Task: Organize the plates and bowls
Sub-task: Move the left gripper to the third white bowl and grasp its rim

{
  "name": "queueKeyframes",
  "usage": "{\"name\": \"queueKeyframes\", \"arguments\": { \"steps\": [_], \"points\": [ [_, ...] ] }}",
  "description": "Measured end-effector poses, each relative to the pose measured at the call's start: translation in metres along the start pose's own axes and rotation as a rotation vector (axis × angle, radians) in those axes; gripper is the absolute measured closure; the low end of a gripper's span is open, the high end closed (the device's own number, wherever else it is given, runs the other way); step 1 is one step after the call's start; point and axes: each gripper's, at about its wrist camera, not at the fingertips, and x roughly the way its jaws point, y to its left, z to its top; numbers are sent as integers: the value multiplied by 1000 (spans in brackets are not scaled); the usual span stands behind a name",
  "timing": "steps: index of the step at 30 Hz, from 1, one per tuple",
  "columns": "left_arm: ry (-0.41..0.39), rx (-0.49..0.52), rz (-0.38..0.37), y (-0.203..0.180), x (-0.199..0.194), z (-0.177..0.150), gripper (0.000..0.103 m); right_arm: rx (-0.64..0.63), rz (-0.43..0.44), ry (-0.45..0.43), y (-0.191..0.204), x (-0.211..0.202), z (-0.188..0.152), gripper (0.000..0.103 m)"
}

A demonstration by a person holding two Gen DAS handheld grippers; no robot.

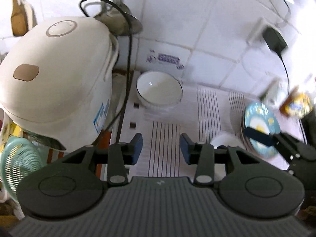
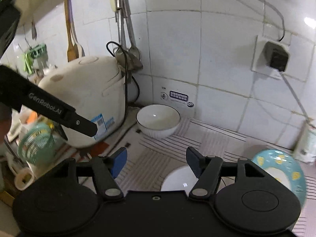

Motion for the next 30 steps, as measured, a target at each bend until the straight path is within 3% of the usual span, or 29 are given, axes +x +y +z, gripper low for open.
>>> {"name": "queueKeyframes", "arguments": {
  "steps": [6, 11, 14, 21, 27, 30],
  "points": [
    [-28, -115, 10, 9, 42, 10, 62, 63, 28, 13, -28, 47, 18, 33],
    [-42, -197, 1, 14, 75, 16, 62, 35, 41, 42, -32, 82, 30, 33],
    [-87, -201, 22, 11, 86, 19, 62, 47, 55, 44, -38, 105, 37, 33],
    [-76, -250, 47, 16, 116, 31, 58, 101, 77, 99, -58, 148, 44, 34],
    [-22, -267, 85, 21, 155, 38, 62, 211, 115, 178, -71, 186, 44, 42],
    [-28, -214, 97, 13, 159, 37, 63, 269, 130, 224, -77, 202, 43, 53]
  ]
}}
